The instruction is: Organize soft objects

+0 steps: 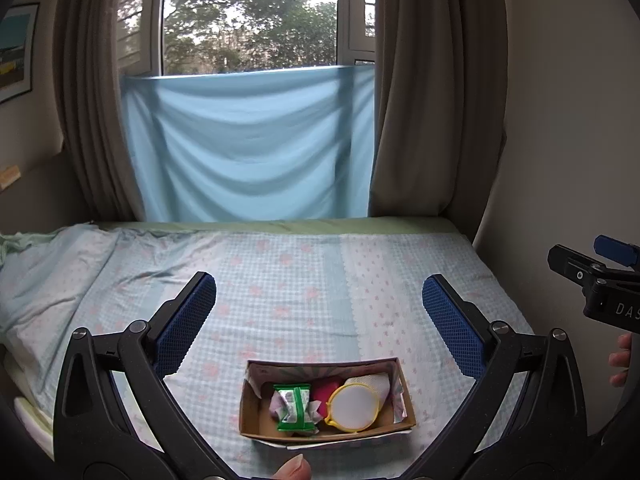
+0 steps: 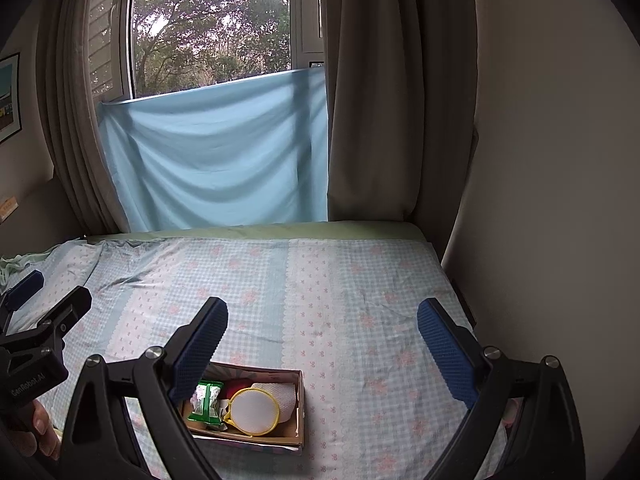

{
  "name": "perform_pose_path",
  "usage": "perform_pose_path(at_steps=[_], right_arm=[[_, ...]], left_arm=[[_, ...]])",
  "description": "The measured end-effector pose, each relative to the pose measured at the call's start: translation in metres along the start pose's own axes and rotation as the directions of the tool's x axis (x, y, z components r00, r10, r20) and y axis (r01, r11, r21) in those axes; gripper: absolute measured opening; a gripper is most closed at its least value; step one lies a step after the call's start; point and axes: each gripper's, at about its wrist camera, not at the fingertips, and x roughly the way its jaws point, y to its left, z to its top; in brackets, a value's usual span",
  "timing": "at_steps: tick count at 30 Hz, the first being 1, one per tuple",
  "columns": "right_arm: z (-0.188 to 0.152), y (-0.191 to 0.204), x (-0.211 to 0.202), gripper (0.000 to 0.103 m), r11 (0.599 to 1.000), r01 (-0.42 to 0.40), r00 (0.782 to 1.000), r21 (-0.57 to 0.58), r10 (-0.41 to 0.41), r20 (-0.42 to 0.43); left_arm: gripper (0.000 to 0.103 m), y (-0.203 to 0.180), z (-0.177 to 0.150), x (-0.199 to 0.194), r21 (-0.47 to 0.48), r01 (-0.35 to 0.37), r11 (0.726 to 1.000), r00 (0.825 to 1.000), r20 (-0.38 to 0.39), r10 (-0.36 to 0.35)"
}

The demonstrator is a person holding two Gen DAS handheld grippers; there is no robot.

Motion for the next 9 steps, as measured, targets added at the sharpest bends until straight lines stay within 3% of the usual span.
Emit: perform_pose_path(at_steps=[9], right_arm=[[0.004,0.005,0.012,0.095,1.0,-0.005,1.0,-0.001,0.005,-0.028]], left_arm=[[0.103,0.001,0.001,0.01,0.01,-0.015,1.0,1.0,-0.014,0.015]])
